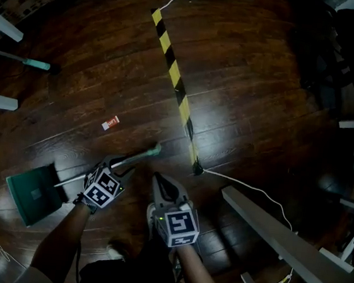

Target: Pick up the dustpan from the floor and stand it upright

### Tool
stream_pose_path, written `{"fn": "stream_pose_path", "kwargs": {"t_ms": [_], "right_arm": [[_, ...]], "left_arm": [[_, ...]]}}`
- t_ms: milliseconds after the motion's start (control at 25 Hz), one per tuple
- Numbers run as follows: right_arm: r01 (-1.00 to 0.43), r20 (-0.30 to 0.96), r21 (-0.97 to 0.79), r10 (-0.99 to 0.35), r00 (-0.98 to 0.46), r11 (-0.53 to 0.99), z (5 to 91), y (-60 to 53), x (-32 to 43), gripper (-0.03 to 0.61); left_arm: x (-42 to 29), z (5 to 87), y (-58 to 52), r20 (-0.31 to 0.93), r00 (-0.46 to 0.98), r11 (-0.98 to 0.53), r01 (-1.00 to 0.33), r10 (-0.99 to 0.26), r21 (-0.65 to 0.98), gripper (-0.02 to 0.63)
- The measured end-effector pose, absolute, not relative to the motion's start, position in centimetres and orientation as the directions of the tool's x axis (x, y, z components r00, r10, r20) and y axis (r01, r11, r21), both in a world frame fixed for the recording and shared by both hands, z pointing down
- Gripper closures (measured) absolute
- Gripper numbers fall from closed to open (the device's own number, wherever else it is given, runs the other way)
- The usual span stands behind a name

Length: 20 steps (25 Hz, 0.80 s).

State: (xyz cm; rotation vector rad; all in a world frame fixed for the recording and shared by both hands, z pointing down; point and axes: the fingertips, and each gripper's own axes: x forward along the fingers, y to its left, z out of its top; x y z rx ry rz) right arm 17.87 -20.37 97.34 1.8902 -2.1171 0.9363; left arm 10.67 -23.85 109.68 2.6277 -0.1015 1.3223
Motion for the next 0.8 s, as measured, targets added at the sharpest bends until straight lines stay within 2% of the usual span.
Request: {"fn": "stream_pose_path", "kwargs": {"t_ms": [560, 680, 800], "right_arm": [[-0.935, 0.501, -0.354, -0.840, -0.206, 0.017, 100.3, -20.4, 19.3, 0.581], [-0.942, 0.510, -0.335, -0.835, -0.206, 0.028, 100.3, -20.2, 19.5, 0.581], [-0.944, 0.519, -0.330, -0.832, -0.196, 0.016, 100.0, -19.8, 20.0, 0.580]], "left_arm": [[11.4, 116.3, -23.6, 0.888, 0.450, -0.996, 0.035, 0.089, 0.083, 0.437], [11.3, 117.2, -23.3, 0.913, 0.394, -0.993, 0.093, 0.105, 0.073, 0.472], [11.5, 118.0, -23.0, 0.934, 0.334, -0.988, 0.131, 0.125, 0.085, 0.479]]}}
